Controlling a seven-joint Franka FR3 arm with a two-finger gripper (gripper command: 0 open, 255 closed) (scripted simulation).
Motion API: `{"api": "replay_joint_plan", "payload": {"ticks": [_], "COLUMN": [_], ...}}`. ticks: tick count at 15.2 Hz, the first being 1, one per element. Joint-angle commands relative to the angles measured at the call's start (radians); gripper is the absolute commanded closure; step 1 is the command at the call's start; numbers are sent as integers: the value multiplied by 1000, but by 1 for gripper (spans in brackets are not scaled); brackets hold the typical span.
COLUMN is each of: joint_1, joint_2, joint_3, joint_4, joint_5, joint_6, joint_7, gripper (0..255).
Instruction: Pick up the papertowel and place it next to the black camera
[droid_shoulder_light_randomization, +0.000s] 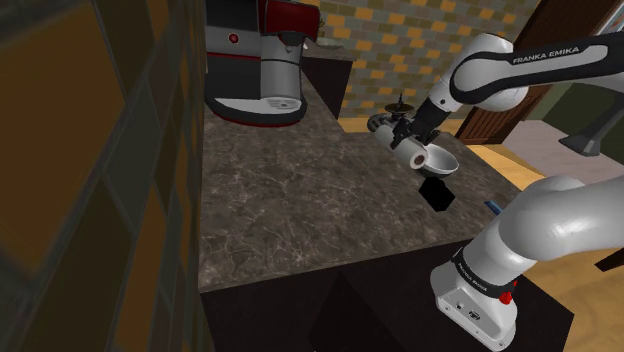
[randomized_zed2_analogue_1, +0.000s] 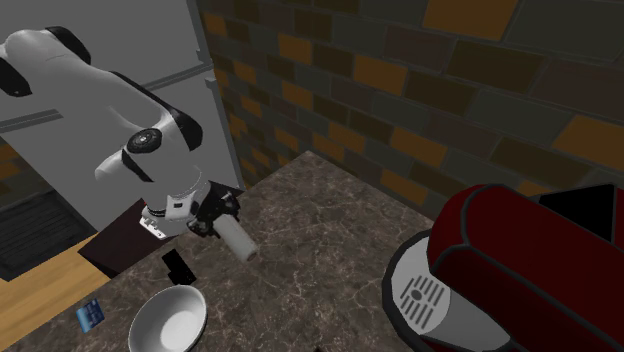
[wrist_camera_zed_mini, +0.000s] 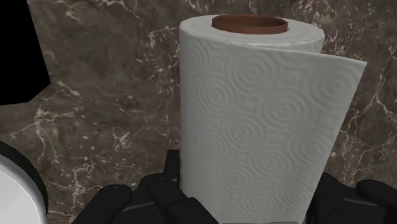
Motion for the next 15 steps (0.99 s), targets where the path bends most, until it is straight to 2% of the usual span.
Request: {"api": "replay_joint_plan", "payload": {"ticks": [1, 9, 15], "joint_1": [2, 26, 63], "joint_2": [16, 107, 195], "joint_3": [-8, -40, -75], "joint_4": [-19, -76, -107], "joint_5": [1, 23, 58], "joint_6": [34, 181, 300], "joint_7": [-10, -49, -91], "gripper": [255, 255, 255]}}
